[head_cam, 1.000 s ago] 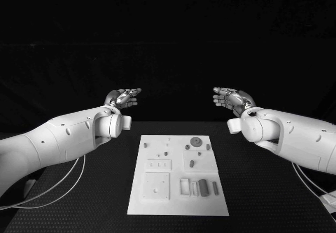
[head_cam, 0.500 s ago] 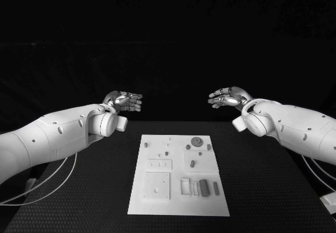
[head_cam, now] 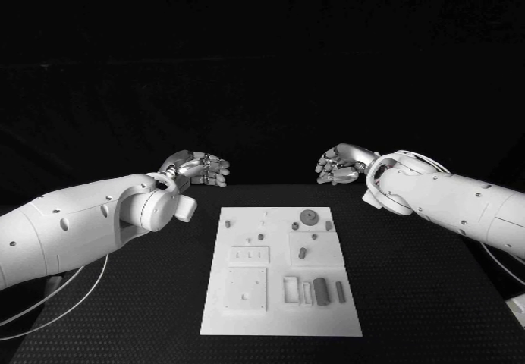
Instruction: Assemble the parts on the task board
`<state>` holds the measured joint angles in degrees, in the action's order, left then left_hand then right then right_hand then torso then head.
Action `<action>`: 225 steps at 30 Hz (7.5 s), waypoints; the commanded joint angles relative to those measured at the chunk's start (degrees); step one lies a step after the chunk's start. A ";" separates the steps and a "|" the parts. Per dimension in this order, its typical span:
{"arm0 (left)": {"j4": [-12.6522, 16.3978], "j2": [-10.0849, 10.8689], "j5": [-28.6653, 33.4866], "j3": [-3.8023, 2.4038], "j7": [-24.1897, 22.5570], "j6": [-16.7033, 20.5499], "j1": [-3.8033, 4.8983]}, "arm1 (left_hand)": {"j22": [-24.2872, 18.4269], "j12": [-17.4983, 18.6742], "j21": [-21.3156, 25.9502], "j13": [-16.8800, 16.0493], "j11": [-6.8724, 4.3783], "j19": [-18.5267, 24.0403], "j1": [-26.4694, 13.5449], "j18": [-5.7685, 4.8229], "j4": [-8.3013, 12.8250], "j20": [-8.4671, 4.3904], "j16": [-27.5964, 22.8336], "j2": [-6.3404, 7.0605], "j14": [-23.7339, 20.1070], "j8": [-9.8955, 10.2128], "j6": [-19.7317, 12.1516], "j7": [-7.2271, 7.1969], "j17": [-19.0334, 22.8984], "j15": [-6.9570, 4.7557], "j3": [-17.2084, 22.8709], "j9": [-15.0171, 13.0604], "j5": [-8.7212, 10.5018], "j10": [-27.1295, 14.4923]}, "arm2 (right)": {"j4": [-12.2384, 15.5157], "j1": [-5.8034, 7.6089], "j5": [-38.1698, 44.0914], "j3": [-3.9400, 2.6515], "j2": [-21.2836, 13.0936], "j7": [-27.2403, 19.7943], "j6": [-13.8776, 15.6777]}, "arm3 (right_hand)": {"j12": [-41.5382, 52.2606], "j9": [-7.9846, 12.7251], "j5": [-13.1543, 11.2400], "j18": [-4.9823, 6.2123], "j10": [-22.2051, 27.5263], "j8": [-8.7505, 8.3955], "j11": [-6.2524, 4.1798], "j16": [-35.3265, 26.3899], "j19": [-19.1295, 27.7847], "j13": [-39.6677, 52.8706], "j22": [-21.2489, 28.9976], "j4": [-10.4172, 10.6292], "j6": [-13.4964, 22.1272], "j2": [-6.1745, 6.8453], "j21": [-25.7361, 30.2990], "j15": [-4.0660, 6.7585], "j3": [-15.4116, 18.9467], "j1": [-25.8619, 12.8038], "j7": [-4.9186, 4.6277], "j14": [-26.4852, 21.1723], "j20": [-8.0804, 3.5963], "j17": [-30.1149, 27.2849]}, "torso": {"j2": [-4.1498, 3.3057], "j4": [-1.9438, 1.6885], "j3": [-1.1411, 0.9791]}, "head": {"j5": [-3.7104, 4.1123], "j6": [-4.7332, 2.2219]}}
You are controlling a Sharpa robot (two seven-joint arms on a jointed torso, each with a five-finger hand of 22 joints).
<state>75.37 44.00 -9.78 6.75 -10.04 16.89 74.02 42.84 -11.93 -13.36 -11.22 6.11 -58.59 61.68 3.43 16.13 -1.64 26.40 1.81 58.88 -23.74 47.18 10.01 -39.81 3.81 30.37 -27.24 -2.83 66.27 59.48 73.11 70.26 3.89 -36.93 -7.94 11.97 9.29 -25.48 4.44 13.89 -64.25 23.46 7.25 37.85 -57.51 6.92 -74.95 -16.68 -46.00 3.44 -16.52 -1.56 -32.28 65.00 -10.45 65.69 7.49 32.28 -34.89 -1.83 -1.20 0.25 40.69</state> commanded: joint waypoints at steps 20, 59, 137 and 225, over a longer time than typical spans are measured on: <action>4.79 1.10 -0.97 -0.11 -1.04 -1.65 1.11 | 0.34 1.41 0.05 -0.59 0.17 -0.32 -1.24 -0.45 -0.59 -0.10 -0.89 0.85 0.31 1.15 0.20 0.10 -1.12 0.09 -0.92 0.25 -0.28 0.52 | 4.38 -0.91 23.24 0.01 0.93 2.78 -1.83 | -2.94 -0.98 0.17 1.11 -5.44 -2.56 -1.75 10.75 -9.52 0.10 -1.52 0.31 -4.17 2.86 -9.04 2.48 -0.45 -0.63 0.98 7.18 -4.34 7.75 | -5.87 -4.06 -2.37 | 3.49 -1.39; 3.15 0.71 -0.96 -0.11 -0.42 -2.30 1.15 | 0.58 2.28 0.29 -1.12 0.28 -0.21 -1.99 -0.53 -1.13 -0.13 -1.58 0.94 0.30 1.80 0.03 0.26 -1.99 0.12 -1.02 0.28 -0.26 0.49 | 4.88 -2.75 28.93 0.82 -0.13 5.52 -5.97 | -4.55 -1.39 0.16 1.11 -5.86 -3.80 -1.68 13.50 -9.27 -0.21 -1.47 0.77 -4.46 4.61 -12.31 2.41 -0.85 -2.01 0.99 6.95 -4.82 8.88 | -9.09 -5.40 -3.52 | 4.70 -1.27; 2.91 0.85 -0.96 -0.12 -0.25 -2.26 1.31 | 0.81 2.90 0.47 -1.66 0.30 -0.17 -2.13 -0.53 -1.34 -0.13 -2.18 0.96 0.39 2.14 0.11 0.28 -2.75 0.13 -0.98 0.16 -0.24 0.62 | 7.10 -3.28 31.97 1.14 1.49 10.16 -1.94 | -3.53 -3.85 0.17 1.11 -13.41 -3.34 -4.45 24.41 -8.95 3.75 -1.44 0.09 -12.02 -1.03 -23.99 5.09 -6.68 0.13 3.73 7.41 -6.81 11.75 | -10.78 -5.72 -4.11 | 4.61 -1.93; 1.54 -1.27 -0.95 -0.12 -0.19 -2.49 2.43 | 1.06 3.50 0.64 -2.22 0.31 -0.19 -2.17 -0.53 -1.38 -0.13 -2.80 0.98 0.54 2.44 0.21 0.28 -3.50 0.13 -0.98 -0.01 -0.24 0.80 | -5.65 -1.56 37.83 1.15 18.61 15.95 1.37 | -3.66 -4.59 0.16 1.11 -14.21 -3.32 -4.87 25.99 -9.15 4.86 -1.38 0.01 -12.76 -0.39 -25.93 5.51 -7.13 -0.14 4.05 7.62 -7.45 11.92 | -11.03 -5.62 -4.26 | 2.23 -2.71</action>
<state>76.84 42.89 -10.61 6.69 -9.87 15.12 76.32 43.82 -8.78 -12.91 -13.34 6.33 -58.57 60.23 2.14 15.11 -1.64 23.91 2.79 59.06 -21.68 47.17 10.01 -43.23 3.99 29.36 -27.19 -2.82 66.84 54.07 71.73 107.30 4.92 -18.57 8.56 13.92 5.62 -28.86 4.45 13.25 -78.04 19.99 2.51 63.62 -66.65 11.67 -74.96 -16.59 -57.79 3.46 -42.26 3.51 -39.14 64.45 -7.14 73.26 0.44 44.15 -45.88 -5.06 -5.47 2.53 37.88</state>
